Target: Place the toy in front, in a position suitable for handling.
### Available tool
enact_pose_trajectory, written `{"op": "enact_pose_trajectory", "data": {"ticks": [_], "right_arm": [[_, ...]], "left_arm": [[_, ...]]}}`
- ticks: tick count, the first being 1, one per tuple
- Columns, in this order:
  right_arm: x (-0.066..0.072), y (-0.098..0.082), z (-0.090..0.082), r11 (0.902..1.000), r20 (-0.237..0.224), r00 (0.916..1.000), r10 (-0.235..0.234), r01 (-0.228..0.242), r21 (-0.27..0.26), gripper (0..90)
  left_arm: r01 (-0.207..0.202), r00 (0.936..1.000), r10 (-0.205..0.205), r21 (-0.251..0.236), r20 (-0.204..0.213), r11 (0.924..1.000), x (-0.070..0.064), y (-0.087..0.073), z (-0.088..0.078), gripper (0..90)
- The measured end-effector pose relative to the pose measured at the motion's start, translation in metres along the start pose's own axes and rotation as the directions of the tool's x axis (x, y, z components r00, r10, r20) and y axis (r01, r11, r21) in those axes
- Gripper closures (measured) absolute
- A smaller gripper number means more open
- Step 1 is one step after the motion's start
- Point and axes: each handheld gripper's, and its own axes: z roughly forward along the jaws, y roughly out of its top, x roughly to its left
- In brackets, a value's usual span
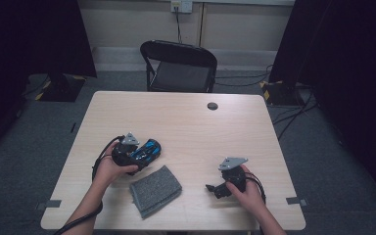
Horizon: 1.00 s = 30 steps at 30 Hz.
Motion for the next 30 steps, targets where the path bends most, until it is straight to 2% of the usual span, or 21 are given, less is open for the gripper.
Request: {"op": "enact_pose_trajectory", "data": {"ticks": [5, 6, 8, 9, 14, 18, 24, 27, 30], "right_arm": [[-0.0007, 0.0011, 0.0014, 1.0, -0.003, 1.0, -0.005, 0.005, 0.003, 0.0], [-0.0006, 0.0011, 0.0014, 1.0, -0.004, 1.0, -0.005, 0.005, 0.003, 0.0], [-0.0007, 0.0012, 0.0016, 1.0, -0.004, 1.0, -0.006, 0.006, 0.003, 0.0], [-0.0007, 0.0012, 0.0016, 1.0, -0.004, 1.0, -0.006, 0.006, 0.003, 0.0], [-0.0011, 0.0017, 0.0019, 0.9999, -0.009, 0.9999, -0.01, 0.01, 0.004, 0.0], [-0.0011, 0.0018, 0.002, 0.9999, -0.009, 0.9999, -0.01, 0.01, 0.004, 0.0], [-0.0011, 0.0018, 0.002, 0.9999, -0.009, 0.9999, -0.01, 0.01, 0.004, 0.0], [-0.0011, 0.0018, 0.002, 0.9999, -0.009, 0.9999, -0.01, 0.01, 0.004, 0.0], [-0.0011, 0.0018, 0.002, 0.9999, -0.009, 0.9999, -0.01, 0.01, 0.005, 0.0]], "left_arm": [[0.026, 0.9997, -0.026, 0.01, -0.002, 0.9996, -0.0002, -0.0013, 0.008, 17.1], [0.031, 0.9993, -0.031, 0.019, -0.021, 0.9993, 0.0003, -0.0021, 0.0097, 17.1], [0.039, 0.9991, -0.039, 0.024, -0.015, 0.999, -0.0001, -0.0034, 0.0116, 17.4], [0.02, 0.9995, -0.019, 0.021, -0.027, 0.9996, -0.0006, -0.004, 0.0118, 17.5], [0.036, 0.999, -0.036, 0.0, -0.028, 0.9994, -0.0009, -0.0047, 0.0116, 25.0], [0.029, 0.9988, -0.028, 0.032, -0.04, 0.9991, -0.0012, -0.0005, 0.0113, 25.7], [0.04, 0.9982, -0.038, 0.05, -0.047, 0.9979, -0.0033, 0.0019, 0.0107, 25.9], [0.034, 0.9979, -0.03, 0.064, -0.058, 0.9974, -0.0034, 0.0032, 0.0093, 26.0], [0.047, 0.9972, -0.043, 0.074, -0.061, 0.9961, -0.0033, 0.0046, 0.0079, 26.1]]}}
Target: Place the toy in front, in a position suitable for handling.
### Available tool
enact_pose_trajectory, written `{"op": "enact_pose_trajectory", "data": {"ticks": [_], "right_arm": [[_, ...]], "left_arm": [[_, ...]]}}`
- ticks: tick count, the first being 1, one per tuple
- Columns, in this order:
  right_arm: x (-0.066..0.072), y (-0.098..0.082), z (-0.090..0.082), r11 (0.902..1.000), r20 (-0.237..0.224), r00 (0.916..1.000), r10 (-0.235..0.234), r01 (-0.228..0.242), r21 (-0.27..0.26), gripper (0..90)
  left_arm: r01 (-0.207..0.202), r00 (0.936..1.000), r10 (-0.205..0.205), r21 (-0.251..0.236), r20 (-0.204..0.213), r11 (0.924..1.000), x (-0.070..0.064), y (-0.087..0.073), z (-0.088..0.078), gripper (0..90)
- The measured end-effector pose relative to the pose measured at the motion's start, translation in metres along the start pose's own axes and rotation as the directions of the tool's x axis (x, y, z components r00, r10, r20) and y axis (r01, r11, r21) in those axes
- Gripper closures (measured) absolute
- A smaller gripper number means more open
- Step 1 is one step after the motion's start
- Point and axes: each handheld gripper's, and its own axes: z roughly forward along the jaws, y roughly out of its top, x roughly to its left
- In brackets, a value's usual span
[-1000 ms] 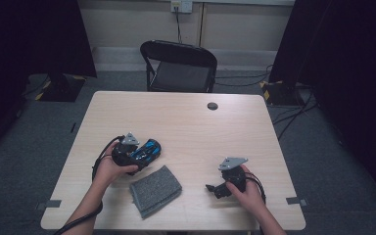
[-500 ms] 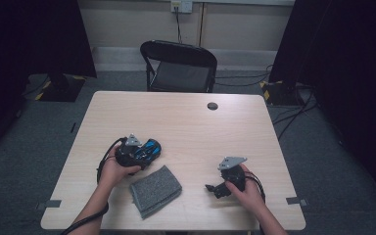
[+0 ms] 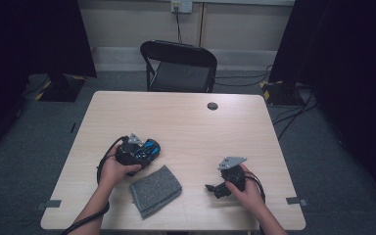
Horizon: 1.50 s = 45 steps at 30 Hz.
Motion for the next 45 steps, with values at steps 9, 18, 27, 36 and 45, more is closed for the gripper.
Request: {"op": "enact_pose_trajectory", "data": {"ticks": [9, 18, 27, 36, 45], "right_arm": [[0.0, 0.0, 0.0, 1.0, 0.0, 1.0, 0.0, 0.0, 0.0, 0.0], [0.0, 0.0, 0.0, 1.0, 0.0, 1.0, 0.0, 0.0, 0.0, 0.0], [0.0, 0.0, 0.0, 1.0, 0.0, 1.0, -0.001, 0.001, -0.001, 0.0], [0.0, 0.0, 0.0, 1.0, 0.0, 1.0, -0.001, 0.001, -0.001, 0.0], [0.0, 0.0, 0.0, 1.0, 0.0, 1.0, -0.001, 0.001, -0.001, 0.0]], "left_arm": [[0.008, 1.0, -0.008, 0.01, -0.003, 0.9999, 0.001, 0.007, -0.007, 28.0], [-0.001, 0.9999, 0.001, 0.011, -0.014, 0.9999, 0.001, 0.009, -0.004, 28.1], [-0.038, 0.998, 0.036, -0.036, -0.052, 0.9986, 0.001, 0.004, 0.001, 18.9], [0.003, 0.9995, -0.005, -0.04, -0.031, 0.9992, 0.002, -0.004, -0.003, 16.9], [0.036, 0.9989, -0.038, -0.044, -0.029, 0.9984, 0.005, 0.019, 0.01, 17.5]]}}
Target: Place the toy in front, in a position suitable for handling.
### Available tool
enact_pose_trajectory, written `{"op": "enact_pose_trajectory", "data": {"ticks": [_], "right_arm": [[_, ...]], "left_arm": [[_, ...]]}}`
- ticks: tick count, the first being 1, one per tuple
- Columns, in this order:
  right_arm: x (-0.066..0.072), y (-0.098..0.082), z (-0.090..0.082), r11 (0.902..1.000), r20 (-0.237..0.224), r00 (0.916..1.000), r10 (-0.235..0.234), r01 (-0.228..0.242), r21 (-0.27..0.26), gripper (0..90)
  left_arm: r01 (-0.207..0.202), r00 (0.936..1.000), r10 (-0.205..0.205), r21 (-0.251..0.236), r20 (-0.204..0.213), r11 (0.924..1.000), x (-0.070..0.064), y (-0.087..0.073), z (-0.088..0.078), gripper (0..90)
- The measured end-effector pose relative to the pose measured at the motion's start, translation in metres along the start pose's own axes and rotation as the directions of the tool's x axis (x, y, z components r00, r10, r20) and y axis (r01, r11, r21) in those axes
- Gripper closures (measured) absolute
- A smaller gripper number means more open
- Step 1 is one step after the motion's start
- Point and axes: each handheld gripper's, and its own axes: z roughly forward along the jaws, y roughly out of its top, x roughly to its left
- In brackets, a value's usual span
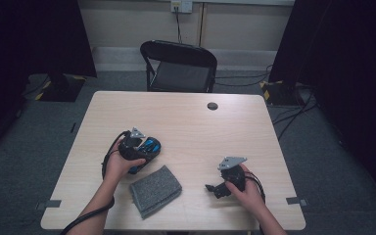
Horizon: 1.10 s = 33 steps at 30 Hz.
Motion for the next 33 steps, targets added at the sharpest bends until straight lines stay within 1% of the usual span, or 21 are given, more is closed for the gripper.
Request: {"op": "enact_pose_trajectory", "data": {"ticks": [2, 3, 4, 5, 7, 8, 9, 10, 11, 12, 13, 15, 16, 17, 20, 22, 25, 27, 32, 33], "right_arm": [[0.0, 0.0, 0.0, 1.0, 0.0, 1.0, 0.0, 0.0, 0.0, 0.0], [0.0, 0.0, 0.0, 1.0, 0.0, 1.0, 0.0, 0.0, 0.0, 0.0], [0.0, 0.0, 0.0, 1.0, 0.0, 1.0, 0.0, 0.0, 0.0, 0.0], [0.0, 0.0, 0.0, 1.0, 0.0, 1.0, 0.0, 0.0, 0.0, 0.0], [0.0, 0.0, 0.0, 1.0, 0.0, 1.0, 0.0, 0.0, 0.0, 0.0], [0.0, 0.0, 0.0, 1.0, 0.0, 1.0, 0.0, 0.0, 0.0, 0.0], [0.0, 0.0, 0.0, 1.0, 0.0, 1.0, 0.0, 0.0, 0.0, 0.0], [0.0, 0.0, 0.0, 1.0, 0.0, 1.0, 0.0, 0.0, 0.0, 0.0], [0.0, 0.0, 0.0, 1.0, 0.0, 1.0, 0.0, 0.0, 0.0, 0.0], [0.0, 0.0, 0.0, 1.0, 0.0, 1.0, 0.0, 0.0, 0.0, 0.0], [0.0, 0.0, 0.0, 1.0, 0.0, 1.0, 0.001, -0.001, 0.0, 0.0], [0.0, 0.0, 0.0, 1.0, 0.0, 1.0, 0.001, -0.001, 0.0, 0.0], [0.0, 0.0, 0.0, 1.0, 0.0, 1.0, 0.001, -0.001, 0.0, 0.0], [0.0, 0.0, 0.0, 1.0, 0.0, 1.0, 0.001, -0.001, 0.0, 0.0], [0.0, 0.0, 0.0, 1.0, 0.0, 1.0, 0.001, -0.001, 0.0, 0.0], [0.0, 0.0, 0.0, 1.0, 0.0, 1.0, 0.001, -0.001, 0.0, 0.0], [0.0, 0.0, 0.0, 1.0, 0.001, 1.0, 0.001, -0.001, 0.0, 0.0], [0.0, 0.0, 0.0, 1.0, 0.0, 1.0, 0.002, -0.002, 0.0, 0.0], [0.0, 0.0, 0.0, 1.0, 0.0, 1.0, 0.001, -0.001, 0.0, 0.0], [0.0, 0.0, 0.0, 1.0, 0.001, 1.0, 0.001, -0.001, 0.0, 0.0]], "left_arm": [[0.006, 1.0, -0.006, 0.017, 0.005, 0.9998, -0.001, 0.004, 0.007, 17.1], [-0.003, 1.0, 0.003, 0.023, 0.001, 0.9997, -0.002, 0.005, 0.009, 17.3], [-0.008, 1.0, 0.008, 0.02, 0.005, 0.9998, -0.004, 0.006, 0.012, 17.1], [-0.001, 0.9999, 0.001, 0.017, 0.01, 0.9998, -0.005, 0.008, 0.014, 16.8], [-0.007, 1.0, 0.007, 0.022, 0.005, 0.9997, -0.007, 0.01, 0.018, 17.1], [0.004, 1.0, -0.005, 0.023, 0.008, 0.9997, -0.008, 0.011, 0.02, 16.4], [0.0, 1.0, 0.0, 0.029, -0.002, 0.9996, -0.008, 0.011, 0.021, 16.0], [-0.003, 0.9999, 0.004, 0.027, -0.012, 0.9996, -0.009, 0.012, 0.022, 17.4], [0.002, 0.9998, -0.002, 0.02, -0.022, 0.9998, -0.008, 0.012, 0.021, 20.6], [0.003, 0.9999, -0.003, 0.027, -0.015, 0.9996, -0.007, 0.012, 0.021, 24.8], [0.004, 0.9999, -0.003, 0.028, -0.017, 0.9996, -0.008, 0.013, 0.021, 25.0], [-0.011, 0.9996, 0.012, 0.045, -0.024, 0.9989, -0.009, 0.015, 0.02, 25.3], [-0.011, 0.9996, 0.012, 0.045, -0.024, 0.9989, -0.009, 0.015, 0.02, 25.3], [-0.014, 0.9995, 0.015, 0.053, -0.029, 0.9985, -0.009, 0.015, 0.019, 25.3], [0.01, 0.9997, -0.01, 0.029, -0.02, 0.9995, -0.007, 0.014, 0.013, 25.4], [0.004, 0.9998, -0.003, 0.022, -0.019, 0.9997, -0.005, 0.017, 0.005, 25.5], [-0.002, 0.9999, 0.002, 0.008, -0.014, 1.0, -0.005, 0.02, -0.005, 25.5], [-0.015, 0.9997, 0.015, 0.001, -0.017, 0.9999, -0.005, 0.025, -0.013, 25.5], [-0.007, 1.0, 0.007, -0.018, 0.001, 0.9998, -0.002, 0.035, -0.027, 25.6], [-0.004, 1.0, 0.004, -0.024, -0.005, 0.9997, -0.001, 0.037, -0.028, 25.6]]}}
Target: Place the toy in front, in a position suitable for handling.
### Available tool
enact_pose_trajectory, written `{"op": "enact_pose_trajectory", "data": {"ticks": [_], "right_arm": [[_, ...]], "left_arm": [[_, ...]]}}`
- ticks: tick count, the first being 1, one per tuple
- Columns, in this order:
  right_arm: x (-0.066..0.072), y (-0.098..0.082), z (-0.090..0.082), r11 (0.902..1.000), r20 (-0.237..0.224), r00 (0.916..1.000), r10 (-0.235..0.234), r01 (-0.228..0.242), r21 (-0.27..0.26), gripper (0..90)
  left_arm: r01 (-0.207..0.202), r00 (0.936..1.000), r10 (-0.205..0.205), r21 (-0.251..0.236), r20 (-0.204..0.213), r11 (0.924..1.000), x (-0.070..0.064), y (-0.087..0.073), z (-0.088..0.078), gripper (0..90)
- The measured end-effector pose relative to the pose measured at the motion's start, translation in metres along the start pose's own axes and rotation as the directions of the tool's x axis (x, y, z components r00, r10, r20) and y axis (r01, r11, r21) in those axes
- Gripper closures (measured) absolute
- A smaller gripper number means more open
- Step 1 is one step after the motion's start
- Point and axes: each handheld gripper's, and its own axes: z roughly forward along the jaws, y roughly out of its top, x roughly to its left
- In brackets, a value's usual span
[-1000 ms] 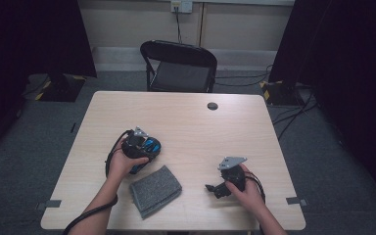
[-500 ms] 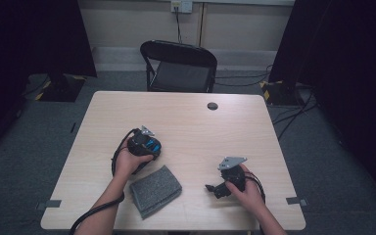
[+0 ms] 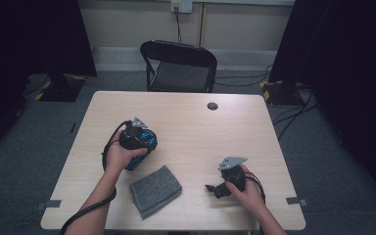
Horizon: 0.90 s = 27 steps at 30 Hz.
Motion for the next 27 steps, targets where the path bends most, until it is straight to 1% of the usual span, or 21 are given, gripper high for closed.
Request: {"op": "enact_pose_trajectory", "data": {"ticks": [2, 3, 4, 11, 15, 16, 17, 19, 21, 27], "right_arm": [[0.0, 0.0, 0.0, 1.0, 0.0, 1.0, 0.0, 0.0, 0.0, 0.0], [0.0, 0.0, 0.0, 1.0, 0.0, 1.0, 0.0, 0.0, 0.0, 0.0], [0.0, 0.0, 0.0, 1.0, 0.0, 1.0, 0.0, 0.0, 0.0, 0.0], [0.0, 0.0, 0.0, 1.0, 0.0, 1.0, 0.0, 0.0, 0.0, 0.0], [0.0, 0.0, 0.0, 1.0, 0.0, 1.0, 0.001, -0.001, 0.0, 0.0], [0.0, 0.0, 0.0, 1.0, -0.001, 1.0, 0.001, -0.001, 0.0, 0.0], [0.0, 0.0, 0.0, 1.0, 0.0, 1.0, 0.001, -0.001, 0.0, 0.0], [0.0, 0.0, 0.0, 1.0, 0.0, 1.0, 0.0, 0.0, 0.0, 0.0], [0.0, 0.0, 0.0, 1.0, -0.001, 1.0, 0.0, 0.0, 0.0, 0.0], [0.0, 0.0, 0.0, 1.0, 0.0, 1.0, 0.0, 0.0, 0.0, 0.0]], "left_arm": [[-0.003, 1.0, 0.003, -0.004, 0.004, 1.0, 0.001, 0.003, -0.002, 25.6], [0.008, 0.9999, -0.008, -0.014, 0.008, 0.9999, 0.002, 0.006, -0.002, 25.6], [0.011, 0.9999, -0.01, -0.019, 0.008, 0.9998, 0.002, 0.007, -0.002, 25.6], [0.003, 0.9999, -0.003, -0.02, 0.015, 0.9998, 0.002, 0.026, 0.011, 25.6], [-0.005, 0.9997, 0.005, -0.023, 0.024, 0.9997, 0.001, 0.038, 0.022, 25.6], [-0.008, 0.9998, 0.008, -0.024, 0.02, 0.9997, 0.0, 0.041, 0.025, 25.6], [-0.018, 0.9995, 0.019, -0.014, 0.027, 0.9997, 0.0, 0.045, 0.029, 25.6], [-0.016, 0.9991, 0.016, -0.009, 0.038, 0.9998, -0.002, 0.05, 0.037, 25.6], [-0.025, 0.999, 0.025, -0.002, 0.036, 0.9997, -0.004, 0.053, 0.043, 25.6], [-0.042, 0.9979, 0.041, 0.032, 0.051, 0.9986, -0.012, 0.058, 0.066, 25.6]]}}
